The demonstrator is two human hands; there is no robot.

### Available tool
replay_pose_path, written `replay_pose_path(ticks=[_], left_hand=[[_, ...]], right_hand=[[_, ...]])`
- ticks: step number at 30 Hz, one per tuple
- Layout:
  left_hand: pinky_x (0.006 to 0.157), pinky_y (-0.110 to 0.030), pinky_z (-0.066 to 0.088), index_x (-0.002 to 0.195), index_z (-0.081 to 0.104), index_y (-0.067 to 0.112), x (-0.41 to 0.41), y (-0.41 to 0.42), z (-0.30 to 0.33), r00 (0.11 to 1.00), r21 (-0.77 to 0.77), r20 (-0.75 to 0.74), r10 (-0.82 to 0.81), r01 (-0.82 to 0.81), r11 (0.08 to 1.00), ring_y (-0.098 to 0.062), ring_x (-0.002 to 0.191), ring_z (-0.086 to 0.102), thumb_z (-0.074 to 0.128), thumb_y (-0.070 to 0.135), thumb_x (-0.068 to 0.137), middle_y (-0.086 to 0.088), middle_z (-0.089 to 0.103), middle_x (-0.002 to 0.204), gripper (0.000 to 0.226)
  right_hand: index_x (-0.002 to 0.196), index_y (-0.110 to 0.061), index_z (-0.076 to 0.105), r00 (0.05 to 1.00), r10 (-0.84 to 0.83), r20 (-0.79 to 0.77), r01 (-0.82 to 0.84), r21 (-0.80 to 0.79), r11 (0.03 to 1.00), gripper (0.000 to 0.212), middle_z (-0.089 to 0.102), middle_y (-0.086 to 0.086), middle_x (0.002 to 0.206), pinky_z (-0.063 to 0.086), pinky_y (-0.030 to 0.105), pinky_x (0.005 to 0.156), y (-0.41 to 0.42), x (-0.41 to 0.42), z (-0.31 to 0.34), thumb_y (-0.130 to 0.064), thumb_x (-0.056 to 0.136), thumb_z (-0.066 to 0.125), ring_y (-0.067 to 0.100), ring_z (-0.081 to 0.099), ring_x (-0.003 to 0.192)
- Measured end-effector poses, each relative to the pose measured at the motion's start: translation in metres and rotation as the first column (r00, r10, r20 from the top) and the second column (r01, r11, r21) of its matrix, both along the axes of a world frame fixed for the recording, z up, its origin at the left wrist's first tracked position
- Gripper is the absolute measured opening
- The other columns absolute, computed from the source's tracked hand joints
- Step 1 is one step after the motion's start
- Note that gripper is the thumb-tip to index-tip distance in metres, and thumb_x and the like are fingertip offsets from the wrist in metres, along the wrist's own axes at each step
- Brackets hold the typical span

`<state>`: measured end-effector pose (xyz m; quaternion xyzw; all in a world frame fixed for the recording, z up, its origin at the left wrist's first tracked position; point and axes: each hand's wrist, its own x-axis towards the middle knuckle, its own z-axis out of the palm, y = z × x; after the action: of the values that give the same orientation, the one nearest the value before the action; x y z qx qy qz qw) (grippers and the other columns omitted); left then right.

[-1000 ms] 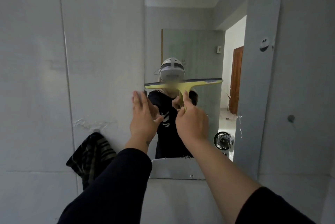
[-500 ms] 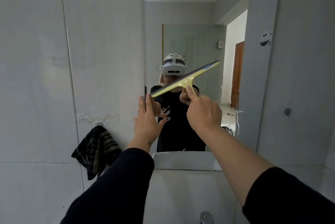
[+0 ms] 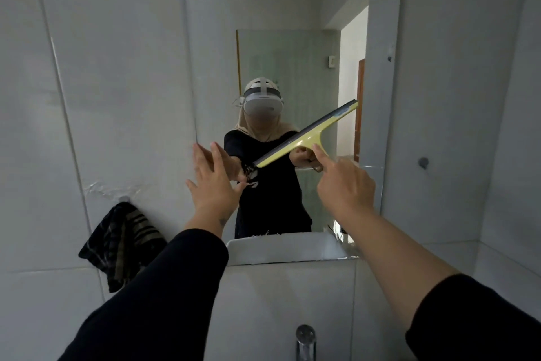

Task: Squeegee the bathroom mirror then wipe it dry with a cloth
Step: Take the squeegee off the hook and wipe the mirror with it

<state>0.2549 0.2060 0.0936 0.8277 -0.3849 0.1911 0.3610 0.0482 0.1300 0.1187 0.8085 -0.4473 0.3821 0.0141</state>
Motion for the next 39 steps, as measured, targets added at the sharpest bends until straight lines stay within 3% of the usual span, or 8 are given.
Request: replay_pose_path(ticks=[5,11,18,22,26,29,33,39], left_hand=[[0.116,-0.054,0.017,0.150,-0.011,0.020,0.003,-0.010,-0.003,1.000,-0.066,0.001,0.007,-0.007,0.998,-0.030,0.148,-0.004,0.067,0.048,0.080,-0.012,-0.026,0.156,0.109],[0.112,-0.047,0.028,0.150,-0.011,0.025,0.004,-0.012,-0.007,1.000,-0.096,0.000,0.007,-0.007,0.995,-0.028,0.148,-0.004,0.073,0.049,0.075,-0.005,-0.028,0.156,0.115],[0.113,-0.046,0.028,0.150,-0.012,0.025,0.006,-0.013,-0.009,1.000,-0.091,0.010,0.008,-0.007,0.996,-0.026,0.148,-0.007,0.073,0.054,0.073,-0.003,-0.030,0.156,0.118],[0.113,-0.046,0.028,0.150,-0.011,0.026,0.009,-0.010,-0.009,1.000,-0.073,0.027,-0.006,0.008,0.997,-0.027,0.148,-0.005,0.071,0.055,0.073,-0.004,-0.028,0.156,0.117],[0.109,-0.051,0.036,0.150,-0.010,0.027,0.013,-0.005,-0.010,0.999,-0.039,0.049,-0.023,0.025,0.999,-0.029,0.148,0.006,0.069,0.054,0.076,-0.004,-0.026,0.157,0.112],[0.111,-0.054,0.032,0.151,-0.008,0.025,0.018,0.001,-0.013,0.997,-0.029,0.062,-0.053,0.055,0.998,-0.033,0.146,0.014,0.065,0.052,0.080,-0.002,-0.023,0.158,0.106],[0.117,-0.053,0.016,0.150,-0.013,0.018,0.022,0.010,-0.033,0.997,-0.026,0.023,-0.077,0.077,0.997,-0.031,0.146,0.014,0.063,0.046,0.085,0.001,-0.017,0.160,0.104],[0.118,-0.053,0.012,0.148,-0.020,0.014,0.028,0.021,-0.077,0.994,0.072,-0.078,-0.070,0.076,0.995,-0.027,0.147,0.009,0.063,0.041,0.086,-0.005,-0.021,0.159,0.107]], right_hand=[[0.147,-0.050,0.022,0.999,-0.017,0.050,0.014,0.056,0.998,0.062,0.048,0.005,0.087,0.040,0.033,0.065,-0.013,-0.019,-0.009,-0.016,0.098,0.040,0.024,0.046,0.075],[0.147,-0.047,0.026,0.986,0.005,0.168,-0.025,0.119,0.993,0.059,0.050,0.003,0.085,0.038,0.031,0.063,-0.017,-0.022,-0.025,-0.016,0.098,0.041,0.021,0.046,0.073],[0.148,-0.044,0.026,0.948,-0.009,0.320,-0.076,0.253,0.964,0.055,0.062,0.006,0.088,0.037,0.029,0.063,-0.015,-0.021,-0.050,-0.018,0.100,0.034,0.020,0.046,0.074],[0.148,-0.042,0.026,0.909,-0.034,0.415,-0.117,0.332,0.936,0.056,0.050,0.002,0.082,0.034,0.028,0.064,-0.004,-0.007,-0.061,-0.016,0.100,0.034,0.019,0.045,0.074],[0.149,-0.040,0.027,0.868,-0.031,0.495,-0.170,0.358,0.918,0.056,0.054,0.002,0.079,0.034,0.027,0.057,0.009,0.013,-0.073,-0.016,0.100,0.037,0.017,0.048,0.070],[0.149,-0.038,0.027,0.864,-0.021,0.503,-0.182,0.351,0.919,0.057,0.050,0.000,0.073,0.026,0.021,0.047,0.018,0.027,-0.080,-0.014,0.099,0.037,0.010,0.042,0.059],[0.150,-0.037,0.026,0.846,0.028,0.533,-0.244,0.341,0.908,0.056,0.053,0.002,0.079,0.035,0.026,0.059,0.031,0.051,-0.090,-0.016,0.099,0.037,0.016,0.049,0.070],[0.151,-0.030,0.026,0.809,0.041,0.586,-0.264,0.301,0.916,0.055,0.047,0.000,0.067,0.023,0.016,0.045,0.042,0.076,-0.100,-0.014,0.100,0.038,0.015,0.047,0.065]])
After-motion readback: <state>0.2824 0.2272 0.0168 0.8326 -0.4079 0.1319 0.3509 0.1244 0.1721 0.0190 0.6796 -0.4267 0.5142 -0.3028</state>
